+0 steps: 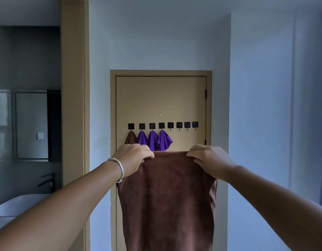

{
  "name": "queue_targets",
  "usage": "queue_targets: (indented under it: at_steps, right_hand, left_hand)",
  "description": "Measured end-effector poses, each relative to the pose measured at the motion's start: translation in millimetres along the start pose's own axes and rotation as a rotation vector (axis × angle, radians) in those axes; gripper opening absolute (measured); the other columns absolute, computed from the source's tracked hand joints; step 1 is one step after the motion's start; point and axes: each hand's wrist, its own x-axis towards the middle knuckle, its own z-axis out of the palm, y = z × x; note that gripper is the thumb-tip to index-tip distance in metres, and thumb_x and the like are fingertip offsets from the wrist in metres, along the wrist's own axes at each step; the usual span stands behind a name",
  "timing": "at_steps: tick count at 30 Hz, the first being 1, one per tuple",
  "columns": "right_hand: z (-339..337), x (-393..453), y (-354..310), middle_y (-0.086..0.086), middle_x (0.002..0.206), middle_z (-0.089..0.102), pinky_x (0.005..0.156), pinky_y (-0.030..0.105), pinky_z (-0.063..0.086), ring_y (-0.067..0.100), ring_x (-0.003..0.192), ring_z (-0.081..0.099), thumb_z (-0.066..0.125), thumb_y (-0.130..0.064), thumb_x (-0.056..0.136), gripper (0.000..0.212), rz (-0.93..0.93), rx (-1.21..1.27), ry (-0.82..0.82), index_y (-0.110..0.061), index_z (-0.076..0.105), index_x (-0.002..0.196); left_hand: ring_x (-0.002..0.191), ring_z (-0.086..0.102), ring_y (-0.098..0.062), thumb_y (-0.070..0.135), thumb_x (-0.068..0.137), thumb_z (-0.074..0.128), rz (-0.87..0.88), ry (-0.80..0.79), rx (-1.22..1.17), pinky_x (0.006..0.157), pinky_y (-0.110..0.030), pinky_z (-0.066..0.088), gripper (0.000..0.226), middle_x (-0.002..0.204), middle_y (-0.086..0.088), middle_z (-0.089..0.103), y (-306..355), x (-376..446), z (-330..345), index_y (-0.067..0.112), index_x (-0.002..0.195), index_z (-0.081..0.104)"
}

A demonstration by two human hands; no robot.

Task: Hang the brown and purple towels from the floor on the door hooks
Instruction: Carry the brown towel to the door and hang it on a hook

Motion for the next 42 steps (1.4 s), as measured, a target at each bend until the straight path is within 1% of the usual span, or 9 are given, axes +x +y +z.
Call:
queue_targets:
  at_steps: [4, 7, 9, 17, 22, 28, 32, 36, 42]
  right_hand:
    - [59.9, 39.1, 40.9, -0.009, 0.118, 0.063, 0.084, 0.029, 0.055, 0.011, 0.100, 0.062, 0.054, -0.014, 0.095, 0.028, -0.031, 0.012, 0.013, -0.027, 0.066, 0.118]
    - [97.3, 67.9, 72.1, -0.008, 0.116, 0.064, 0.079, 0.026, 0.055, 0.012, 0.096, 0.063, 0.055, -0.013, 0.094, 0.027, -0.040, 0.020, 0.019, -0.026, 0.067, 0.115]
    - [120.5, 87.0, 92.4, -0.008, 0.119, 0.063, 0.082, 0.026, 0.054, 0.011, 0.099, 0.063, 0.053, -0.014, 0.095, 0.029, -0.057, 0.022, 0.003, -0.026, 0.066, 0.118]
    - [202.0, 154.9, 161.8, -0.006, 0.122, 0.062, 0.083, 0.030, 0.055, 0.016, 0.101, 0.063, 0.053, -0.013, 0.095, 0.030, -0.024, 0.018, -0.025, -0.027, 0.064, 0.120]
    - [256.6, 195.5, 198.2, -0.009, 0.130, 0.051, 0.080, 0.029, 0.053, 0.021, 0.100, 0.061, 0.060, -0.010, 0.090, 0.048, 0.007, -0.036, -0.109, -0.039, 0.049, 0.126]
    - [329.6, 257.6, 250.0, -0.012, 0.134, 0.049, 0.087, 0.029, 0.050, 0.020, 0.105, 0.059, 0.051, -0.006, 0.092, 0.048, 0.077, -0.068, -0.140, -0.037, 0.050, 0.129]
    - [372.2, 299.2, 280.4, -0.012, 0.134, 0.051, 0.092, 0.029, 0.049, 0.019, 0.109, 0.059, 0.047, -0.007, 0.093, 0.047, 0.134, -0.055, -0.156, -0.035, 0.052, 0.130]
    - [412.3, 329.0, 303.1, -0.012, 0.133, 0.053, 0.092, 0.029, 0.048, 0.018, 0.110, 0.058, 0.046, -0.005, 0.092, 0.048, 0.175, -0.076, -0.150, -0.034, 0.055, 0.129]
    - [467.9, 370.8, 347.0, -0.011, 0.131, 0.053, 0.086, 0.025, 0.045, 0.018, 0.109, 0.057, 0.047, -0.002, 0.090, 0.050, 0.232, -0.090, -0.147, -0.033, 0.055, 0.128]
  left_hand:
    - [0.109, 0.052, -0.009, 0.012, 0.092, 0.055, 0.000, -0.053, 0.009, 0.082, -0.024, 0.040, 0.037, 0.121, 0.018, 0.055, -33.6, 43.7, 55.0, 0.034, 0.122, 0.056]
    - [0.105, 0.052, -0.009, 0.008, 0.091, 0.055, 0.012, -0.101, -0.013, 0.076, -0.021, 0.035, 0.041, 0.121, 0.019, 0.051, -58.9, 78.1, 90.7, 0.036, 0.120, 0.053]
    - [0.106, 0.050, -0.008, 0.005, 0.090, 0.053, 0.032, -0.118, -0.019, 0.076, -0.021, 0.033, 0.046, 0.124, 0.020, 0.049, -73.8, 101.8, 112.3, 0.037, 0.122, 0.050]
    - [0.108, 0.050, -0.008, 0.004, 0.090, 0.050, 0.051, -0.138, -0.020, 0.087, -0.030, 0.044, 0.050, 0.125, 0.018, 0.049, -125.6, 185.5, 201.5, 0.038, 0.127, 0.046]
    - [0.110, 0.051, -0.008, 0.004, 0.090, 0.052, 0.087, -0.136, -0.043, 0.090, -0.030, 0.046, 0.051, 0.126, 0.018, 0.050, -162.5, 240.1, 263.7, 0.037, 0.128, 0.047]
    - [0.111, 0.053, -0.010, 0.004, 0.091, 0.050, 0.145, -0.111, -0.089, 0.089, -0.036, 0.048, 0.051, 0.127, 0.018, 0.051, -220.3, 320.3, 347.5, 0.038, 0.129, 0.046]
    - [0.109, 0.053, -0.010, 0.004, 0.091, 0.050, 0.165, -0.100, -0.118, 0.087, -0.033, 0.047, 0.052, 0.129, 0.017, 0.051, -259.2, 367.1, 395.1, 0.037, 0.131, 0.046]
    - [0.101, 0.054, -0.007, 0.005, 0.091, 0.051, 0.163, -0.110, -0.156, 0.078, -0.021, 0.040, 0.052, 0.126, 0.017, 0.051, -287.1, 402.3, 439.2, 0.039, 0.130, 0.045]
    - [0.099, 0.054, -0.008, 0.008, 0.093, 0.050, 0.138, -0.155, -0.199, 0.076, -0.023, 0.040, 0.051, 0.128, 0.018, 0.049, -316.7, 451.9, 496.3, 0.039, 0.132, 0.044]
